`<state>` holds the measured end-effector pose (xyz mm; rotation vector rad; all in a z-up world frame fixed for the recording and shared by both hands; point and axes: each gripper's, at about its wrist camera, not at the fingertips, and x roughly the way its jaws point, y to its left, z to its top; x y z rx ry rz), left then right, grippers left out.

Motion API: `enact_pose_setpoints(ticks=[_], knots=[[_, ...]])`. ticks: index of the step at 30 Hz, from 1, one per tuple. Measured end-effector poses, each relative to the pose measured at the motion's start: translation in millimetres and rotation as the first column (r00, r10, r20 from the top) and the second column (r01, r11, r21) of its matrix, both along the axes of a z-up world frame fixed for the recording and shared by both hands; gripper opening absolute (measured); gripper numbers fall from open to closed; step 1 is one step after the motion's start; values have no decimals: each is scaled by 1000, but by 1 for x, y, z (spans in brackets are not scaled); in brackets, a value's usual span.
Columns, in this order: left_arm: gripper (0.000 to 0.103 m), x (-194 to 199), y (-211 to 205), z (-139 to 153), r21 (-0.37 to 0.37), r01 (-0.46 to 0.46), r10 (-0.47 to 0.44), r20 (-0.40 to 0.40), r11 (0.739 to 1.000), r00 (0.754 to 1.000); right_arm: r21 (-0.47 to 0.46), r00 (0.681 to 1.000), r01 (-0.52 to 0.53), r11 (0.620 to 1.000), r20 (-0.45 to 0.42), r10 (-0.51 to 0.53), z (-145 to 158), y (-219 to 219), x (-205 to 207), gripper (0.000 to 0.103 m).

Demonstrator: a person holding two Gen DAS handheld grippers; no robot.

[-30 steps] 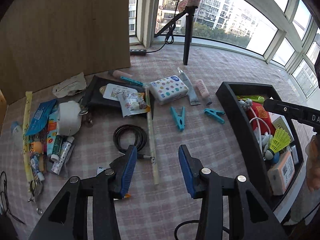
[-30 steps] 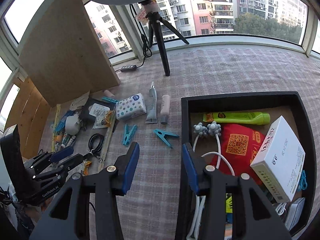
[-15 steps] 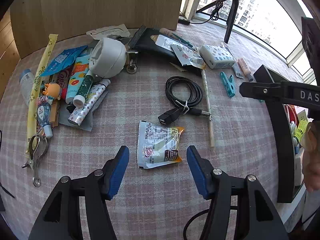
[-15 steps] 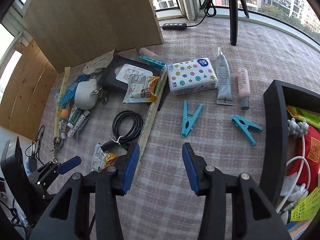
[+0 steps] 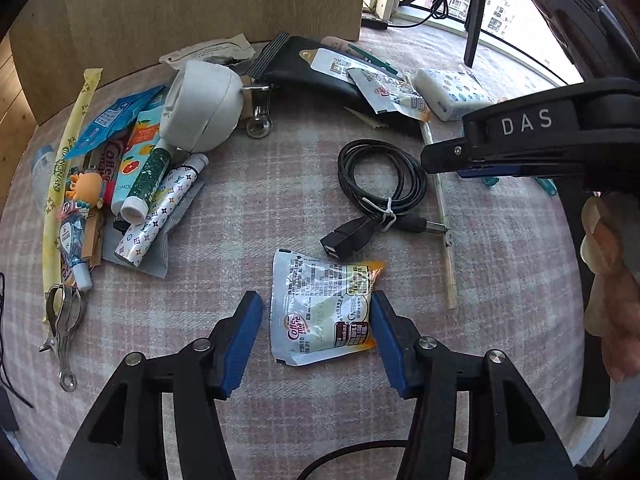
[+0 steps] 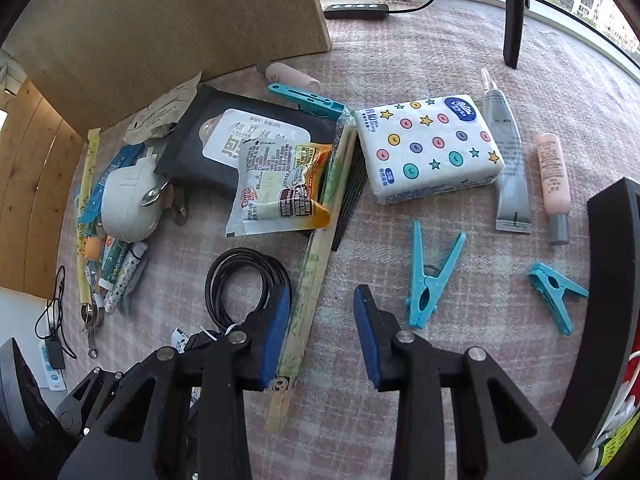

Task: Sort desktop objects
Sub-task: 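Grasp the snack packet with the left gripper while the right grasps a wooden stick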

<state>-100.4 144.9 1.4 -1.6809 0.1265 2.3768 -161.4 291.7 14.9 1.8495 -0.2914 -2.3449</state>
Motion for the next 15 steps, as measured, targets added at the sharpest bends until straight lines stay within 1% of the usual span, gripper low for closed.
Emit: enact_pose_setpoints(ticks=[3, 6, 8, 9, 11, 12, 13, 15], knots=[[48, -2, -2, 0, -1, -1, 1, -5, 1000, 1000, 11, 1000, -1, 1000, -7, 1, 0, -1, -2, 29], [47, -2, -3, 0, -8, 7, -7, -8, 1000, 1000, 43, 1000, -15, 999, -1, 16, 0, -2, -1, 19], [46, 0, -3, 0, -14, 9, -9, -14, 1000, 1000, 36, 1000, -18, 999, 12, 18, 1, 0, 3, 17], [44, 2, -4, 0, -17, 9, -10, -20, 1000, 1000, 32, 1000, -21, 999, 14, 21, 1, 0, 4, 17], [38, 5, -5, 0, -32, 4, -6, -38, 999, 999, 54, 999, -40, 998, 2, 40, 1, -3, 8, 15], [36, 5, -5, 0, -37, 7, -8, -43, 999, 999, 60, 999, -50, 997, 2, 50, 1, -5, 10, 12], [34, 6, -6, 0, -33, 8, -9, -43, 999, 999, 49, 999, -54, 997, 5, 54, 1, -5, 12, 8], [34, 7, -10, 1, -16, 1, -2, -40, 1000, 999, 15, 999, -52, 999, 15, 52, 1, -1, 19, 7]])
